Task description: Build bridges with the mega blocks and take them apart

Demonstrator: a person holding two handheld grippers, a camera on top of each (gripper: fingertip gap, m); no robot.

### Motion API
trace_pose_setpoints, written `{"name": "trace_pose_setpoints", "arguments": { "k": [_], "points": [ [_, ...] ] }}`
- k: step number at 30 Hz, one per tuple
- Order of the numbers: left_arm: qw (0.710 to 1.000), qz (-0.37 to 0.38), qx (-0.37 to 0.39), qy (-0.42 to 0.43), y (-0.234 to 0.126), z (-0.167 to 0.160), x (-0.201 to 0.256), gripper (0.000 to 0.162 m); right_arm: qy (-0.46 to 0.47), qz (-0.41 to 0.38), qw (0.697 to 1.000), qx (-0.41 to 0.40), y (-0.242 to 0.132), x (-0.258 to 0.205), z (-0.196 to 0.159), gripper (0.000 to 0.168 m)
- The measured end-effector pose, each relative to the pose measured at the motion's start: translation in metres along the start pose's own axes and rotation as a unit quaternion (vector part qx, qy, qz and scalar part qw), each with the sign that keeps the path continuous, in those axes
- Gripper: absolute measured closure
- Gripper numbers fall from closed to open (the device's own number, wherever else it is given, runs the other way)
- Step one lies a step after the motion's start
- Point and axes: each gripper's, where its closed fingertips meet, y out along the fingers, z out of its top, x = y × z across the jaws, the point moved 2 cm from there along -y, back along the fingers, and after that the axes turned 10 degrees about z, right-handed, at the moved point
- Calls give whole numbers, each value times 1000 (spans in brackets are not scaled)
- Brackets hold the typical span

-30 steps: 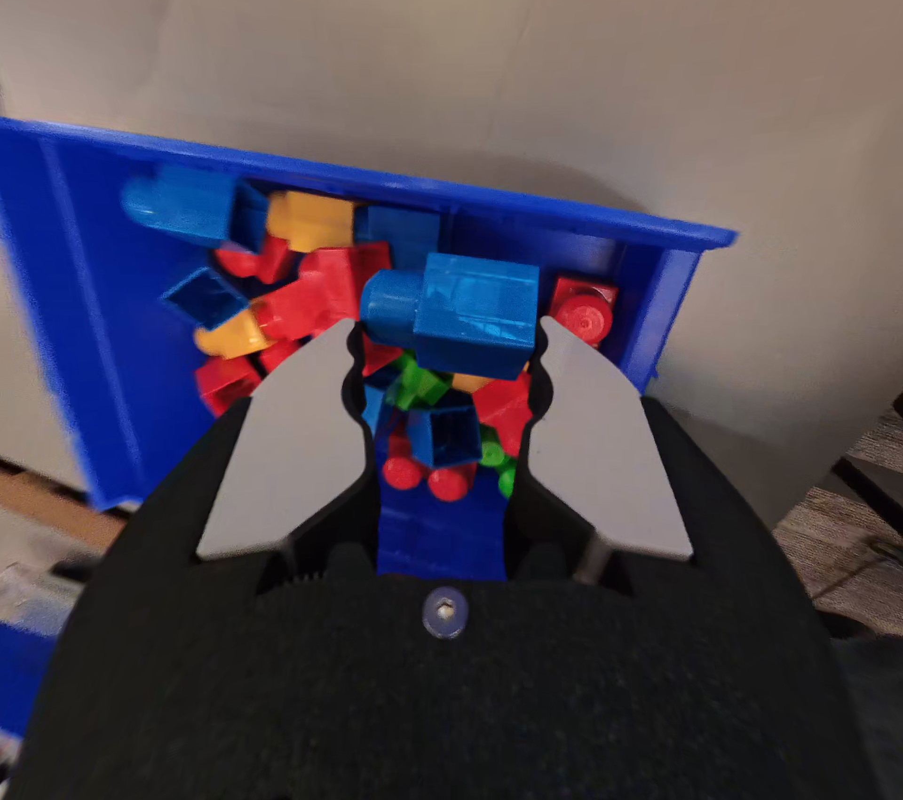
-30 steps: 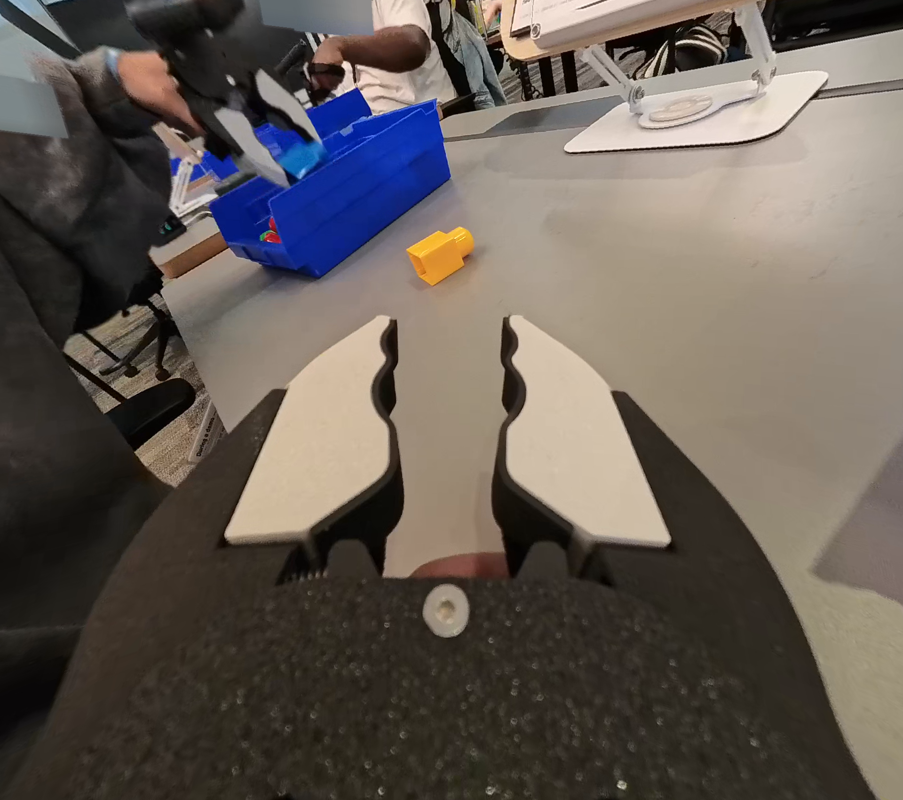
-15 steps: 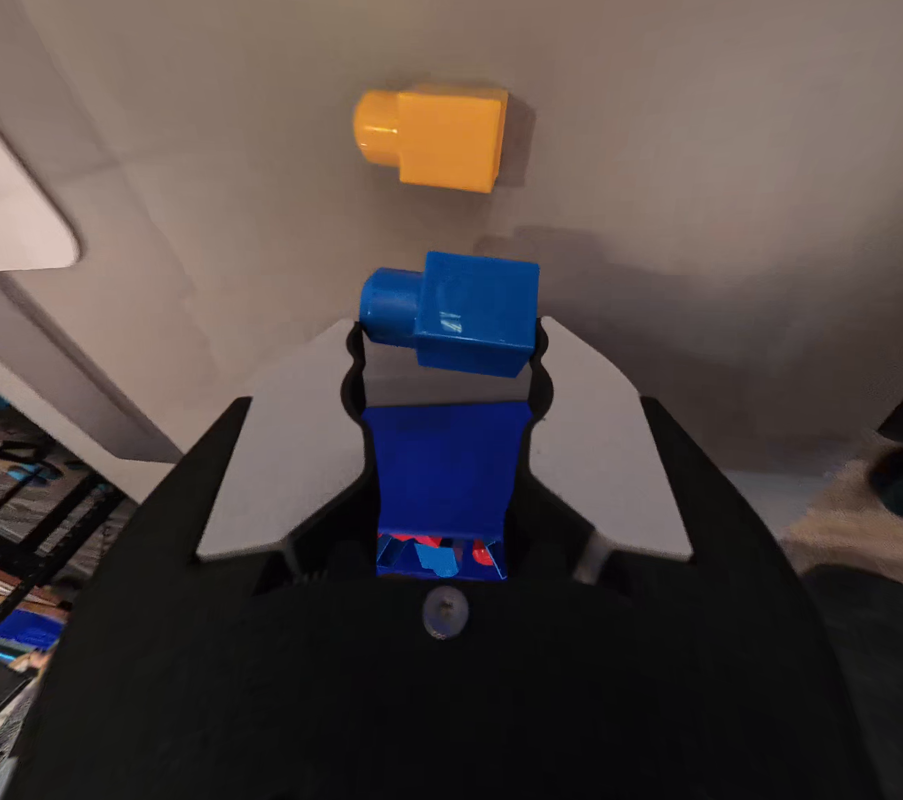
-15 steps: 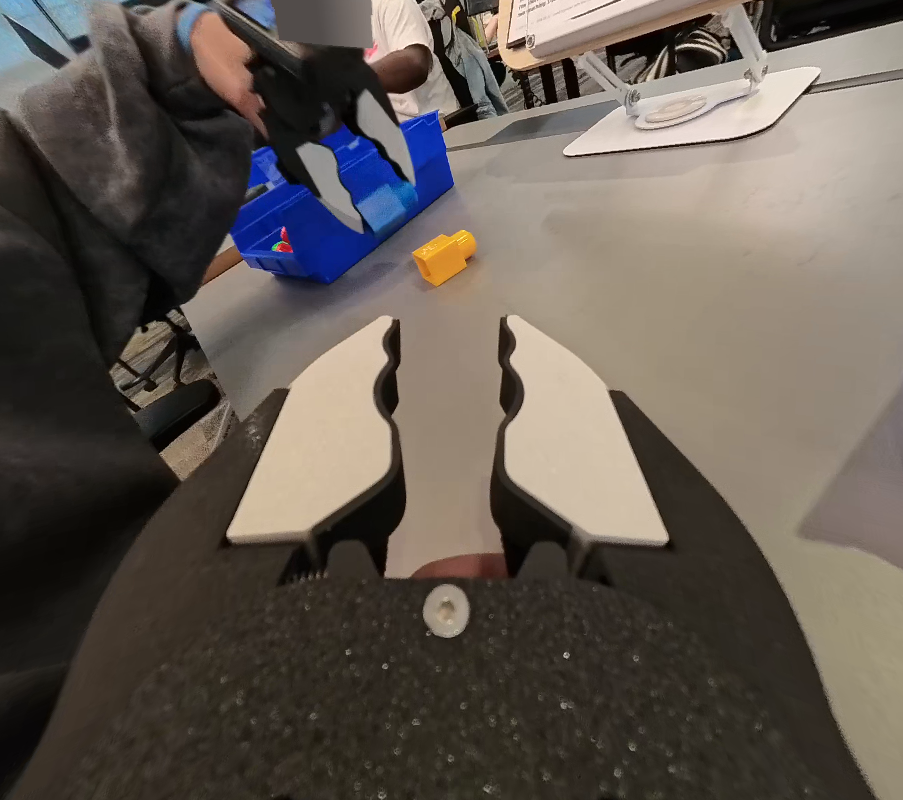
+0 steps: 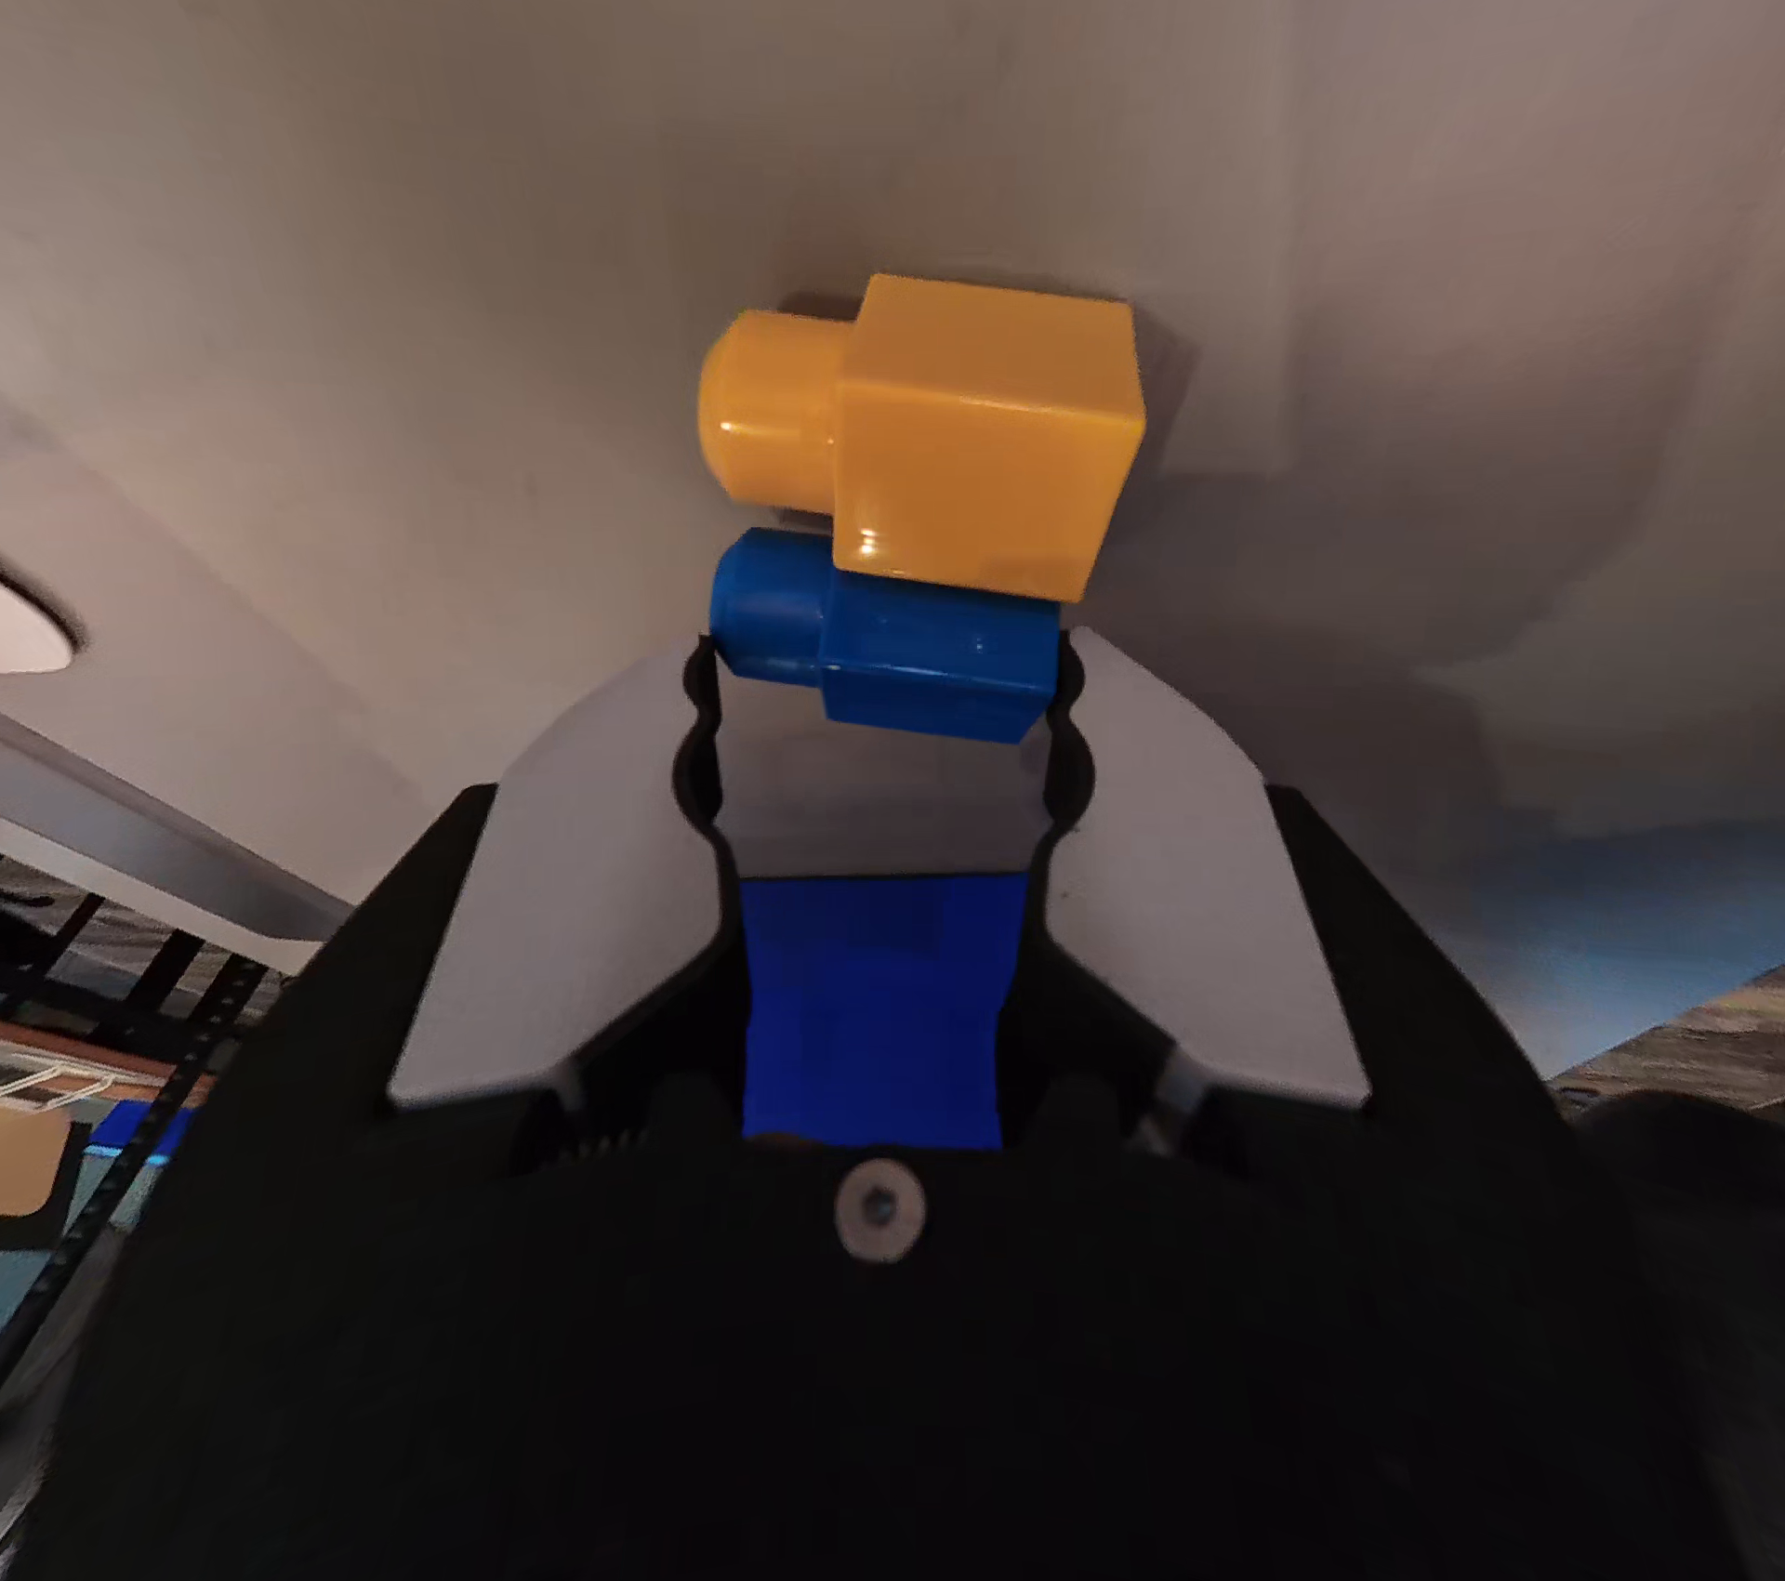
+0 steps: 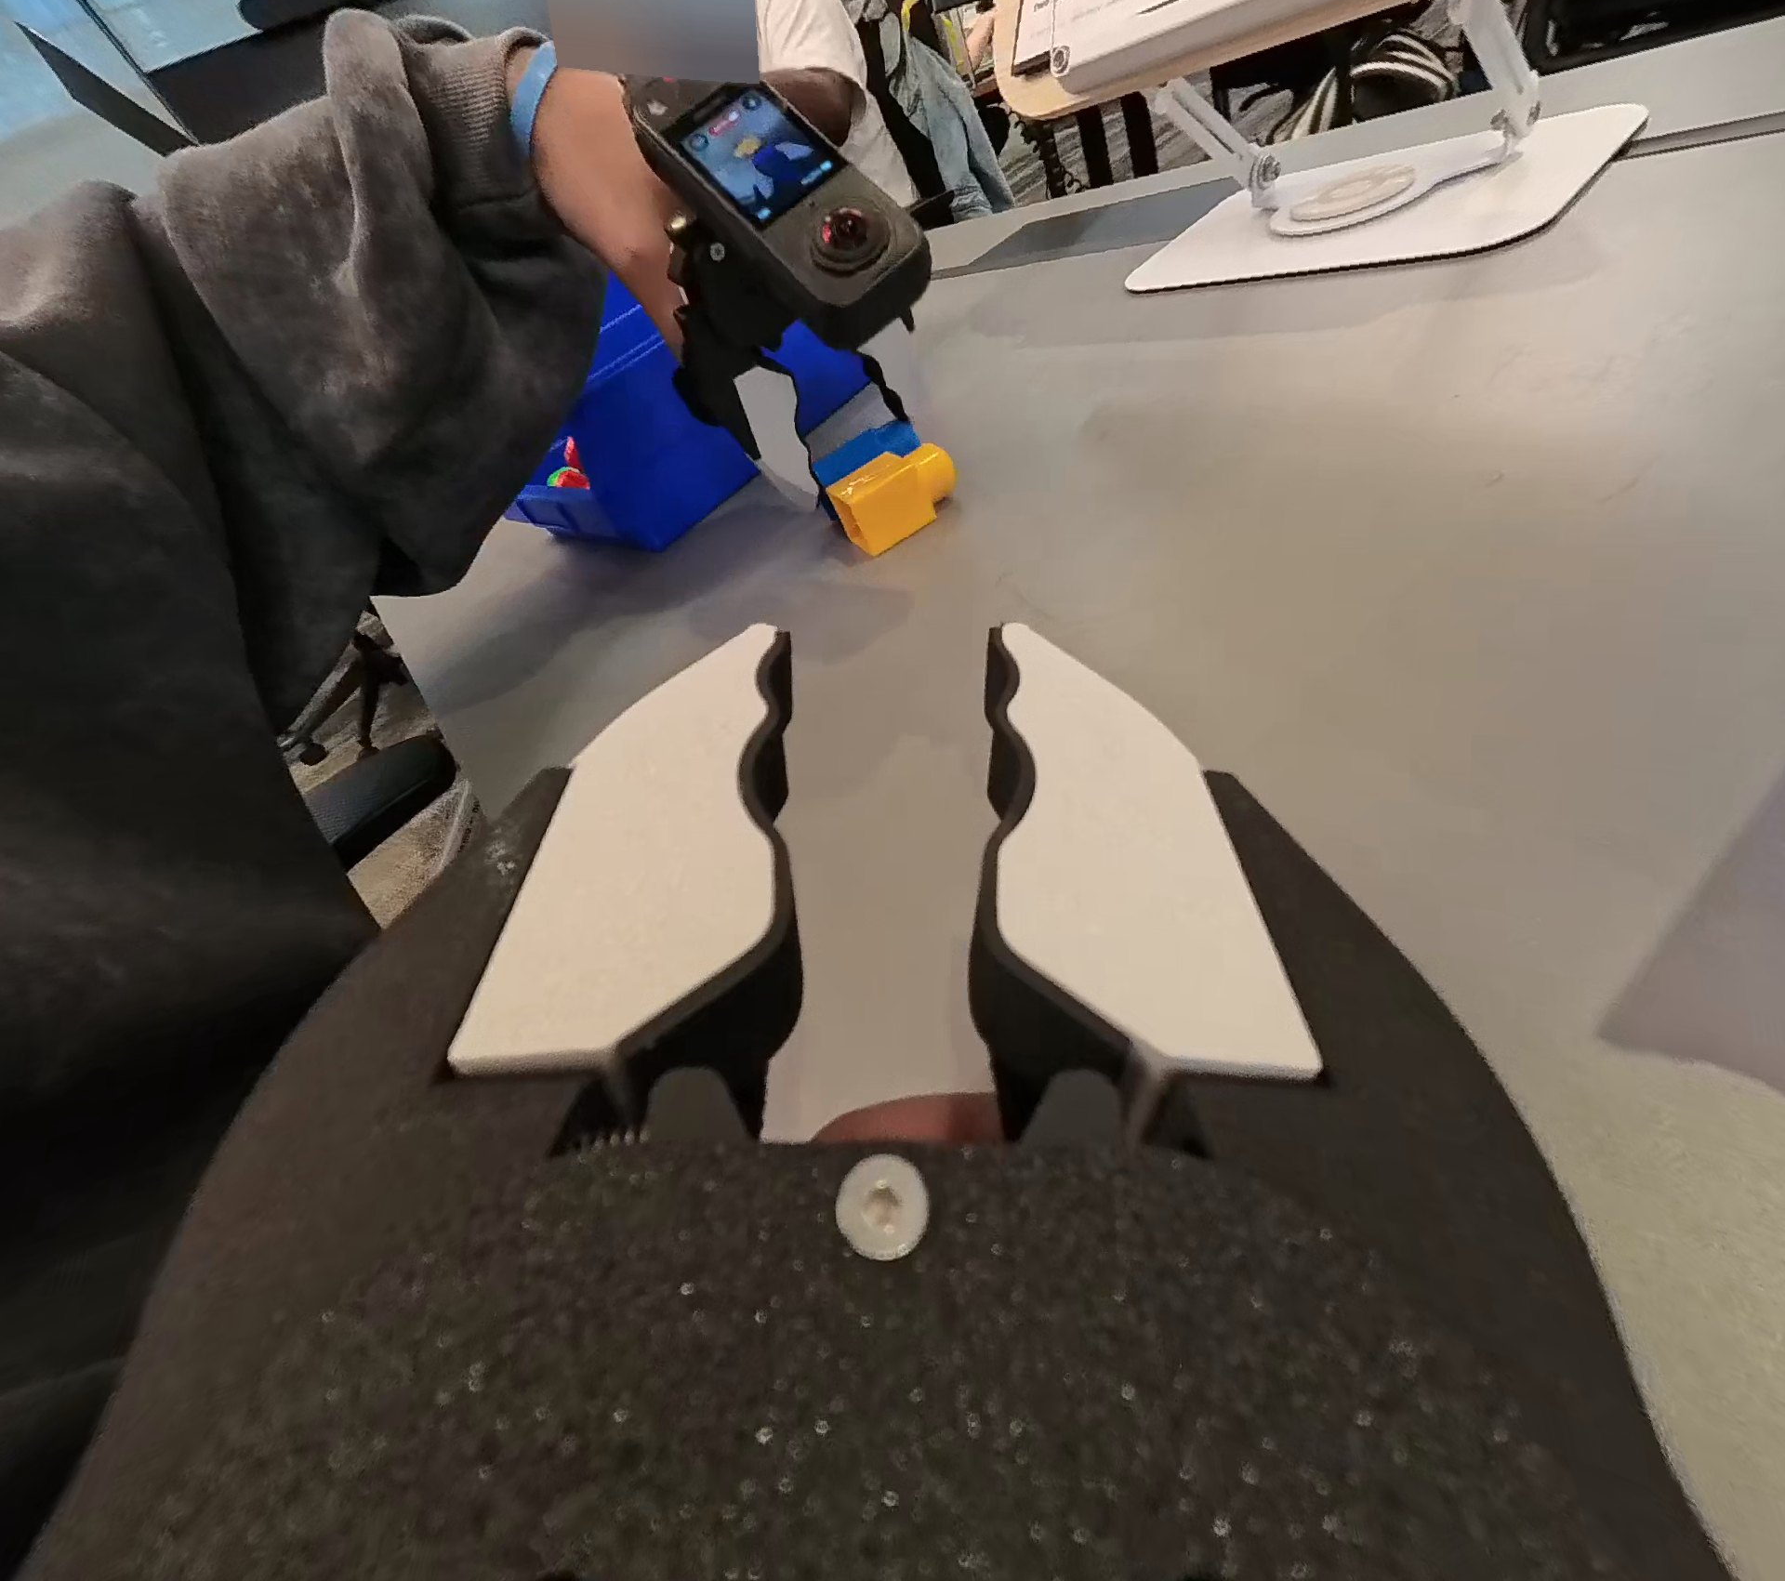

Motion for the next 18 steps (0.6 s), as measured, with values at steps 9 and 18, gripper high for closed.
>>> {"name": "trace_pose_setpoints", "arguments": {
  "k": [9,18],
  "points": [
    [998,23,44,-39,-19,-7,-3,90,6,5,1000,-1,0,0,-1,130],
    [879,158,243,-378,-122,-123,4,90,8,11,1000,3,-1,-2,1,130]
  ]
}}
